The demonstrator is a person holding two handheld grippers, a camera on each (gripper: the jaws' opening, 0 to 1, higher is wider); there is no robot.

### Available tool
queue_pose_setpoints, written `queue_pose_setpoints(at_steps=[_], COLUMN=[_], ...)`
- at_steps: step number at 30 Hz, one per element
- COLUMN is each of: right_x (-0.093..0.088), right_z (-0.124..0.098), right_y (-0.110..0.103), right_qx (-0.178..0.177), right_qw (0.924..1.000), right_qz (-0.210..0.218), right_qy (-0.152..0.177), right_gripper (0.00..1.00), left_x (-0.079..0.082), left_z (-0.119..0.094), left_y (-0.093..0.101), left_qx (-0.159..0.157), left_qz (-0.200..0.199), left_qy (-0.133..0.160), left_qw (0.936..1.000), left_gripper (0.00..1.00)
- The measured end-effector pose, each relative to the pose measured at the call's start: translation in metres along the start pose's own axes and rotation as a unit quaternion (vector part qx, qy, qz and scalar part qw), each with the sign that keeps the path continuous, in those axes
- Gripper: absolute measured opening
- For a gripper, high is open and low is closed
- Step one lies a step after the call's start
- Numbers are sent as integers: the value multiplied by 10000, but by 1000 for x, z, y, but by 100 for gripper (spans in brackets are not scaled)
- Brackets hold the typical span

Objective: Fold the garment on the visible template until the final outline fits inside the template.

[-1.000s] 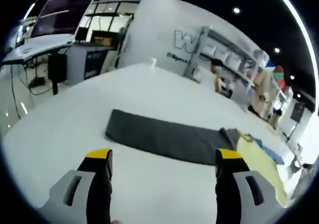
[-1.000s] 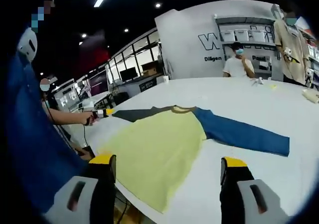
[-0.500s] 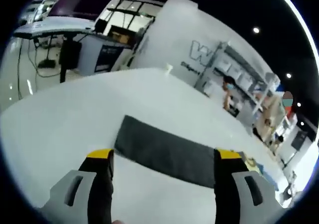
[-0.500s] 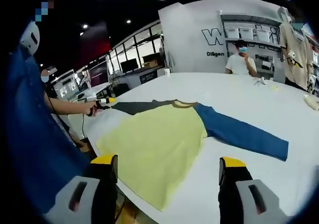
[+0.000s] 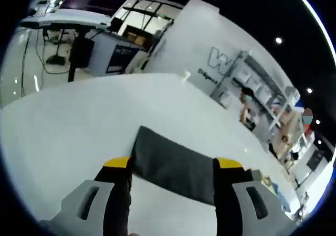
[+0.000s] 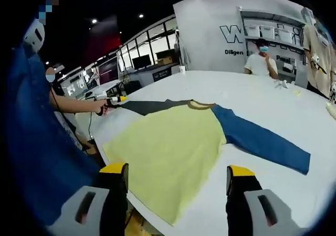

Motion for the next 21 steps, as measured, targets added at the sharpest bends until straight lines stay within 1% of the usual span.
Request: queue_pose_setpoints(at_steps=[1,3,4,5,6,7,9,12,16,17,18,21], right_x=[1,2,2,2,2,1,0,0,0,0,-1,-1], right_z=[2,7,7,8,9,11,12,13,13,12,12,12], right_y=[0,0,0,1,1,1,1,-1,-1,-1,-1,-1], right_qx=[30,73,77,82,97,119,105,102,104,101,94,90], right_qw=[10000,9999,9999,9999,9999,9998,9998,9998,9997,9997,9997,9997], right_qz=[-4,-18,-18,-17,-11,2,20,37,41,43,56,69], right_qy=[-40,-113,-121,-129,-135,-148,-178,-183,-214,-221,-228,-232], right_gripper=[73,73,72,72,72,72,71,71,70,70,70,70], left_x=[0,1,-1,-1,-2,2,2,1,1,1,2,2], left_z=[3,11,8,9,9,17,18,23,25,26,27,28], left_y=[-3,-9,-8,-8,-8,-10,-10,-9,-8,-9,-10,-11], left_qx=[68,106,109,105,112,94,92,116,211,283,362,418], left_qz=[-4,-61,-84,-97,-109,-209,-237,-169,-121,-76,-43,-73], left_qy=[-14,-3,11,13,21,1,-5,-62,-129,-159,-128,-107], left_qw=[10000,9999,9999,9999,9999,9997,9997,9998,9996,9994,9993,9990], left_gripper=[50,41,34,29,25,21,15,2,2,2,2,2])
Point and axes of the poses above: the point that each gripper's makers call its tool centre point, and the gripper's own axes: z roughly forward along the fingers, y roughly to its right, x roughly out of its top, the point moved 10 cm from there along -z, roughly backward along the fingers, and after that the axes turned 11 degrees about x, right-handed, at the moved point
